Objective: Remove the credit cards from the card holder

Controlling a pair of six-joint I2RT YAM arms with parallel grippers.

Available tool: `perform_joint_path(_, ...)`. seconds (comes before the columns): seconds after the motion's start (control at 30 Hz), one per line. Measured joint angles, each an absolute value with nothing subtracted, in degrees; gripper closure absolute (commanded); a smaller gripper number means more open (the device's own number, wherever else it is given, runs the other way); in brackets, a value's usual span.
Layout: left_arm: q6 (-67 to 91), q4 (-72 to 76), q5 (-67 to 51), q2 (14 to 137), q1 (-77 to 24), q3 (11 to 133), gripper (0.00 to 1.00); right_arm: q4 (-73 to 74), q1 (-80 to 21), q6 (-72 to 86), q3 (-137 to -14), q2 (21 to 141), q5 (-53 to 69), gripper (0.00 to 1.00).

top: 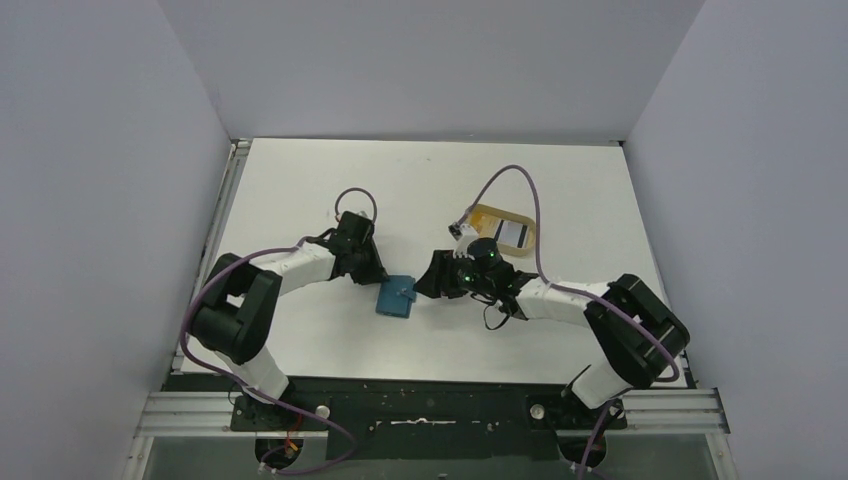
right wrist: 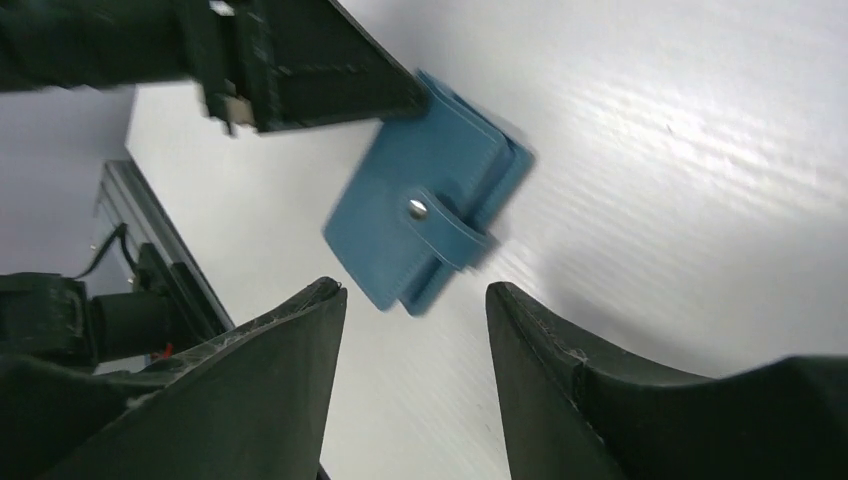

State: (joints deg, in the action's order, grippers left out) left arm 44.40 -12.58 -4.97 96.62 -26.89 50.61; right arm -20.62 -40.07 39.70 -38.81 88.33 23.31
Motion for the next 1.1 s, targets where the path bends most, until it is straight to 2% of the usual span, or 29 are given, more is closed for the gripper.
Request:
perform_joint_path(0.13,44.51,-12.34,-4.78,96.55,-26.92,50.39,0.91,-20.03,-40.05,40.58,-34.61,90.59,22.26,0.51)
perform_joint_path(0.43,45.21,-11.92,-0.43,93.95,-28.12,47.97,0.91,-27.83,-40.66,44.47,-34.79,97.30,23.00,0.51)
perform_joint_path(0.6,46.50,-10.98,0.99,92.38,-28.23,45.95,0.91,-39.18,-40.91,50.35,-34.70,103.04,24.40,0.53)
perform_joint_path(0.87,47.77,-9.52,2.42,91.92,-28.25,44.82,0.91,-66.87,-40.93,65.08,-32.84,116.01,26.50,0.54)
perform_joint_path(1.1,48.29,-9.19,3.40,91.81,-28.18,44.60,0.91,-72.90,-41.41,70.52,-31.59,118.17,25.85,0.54)
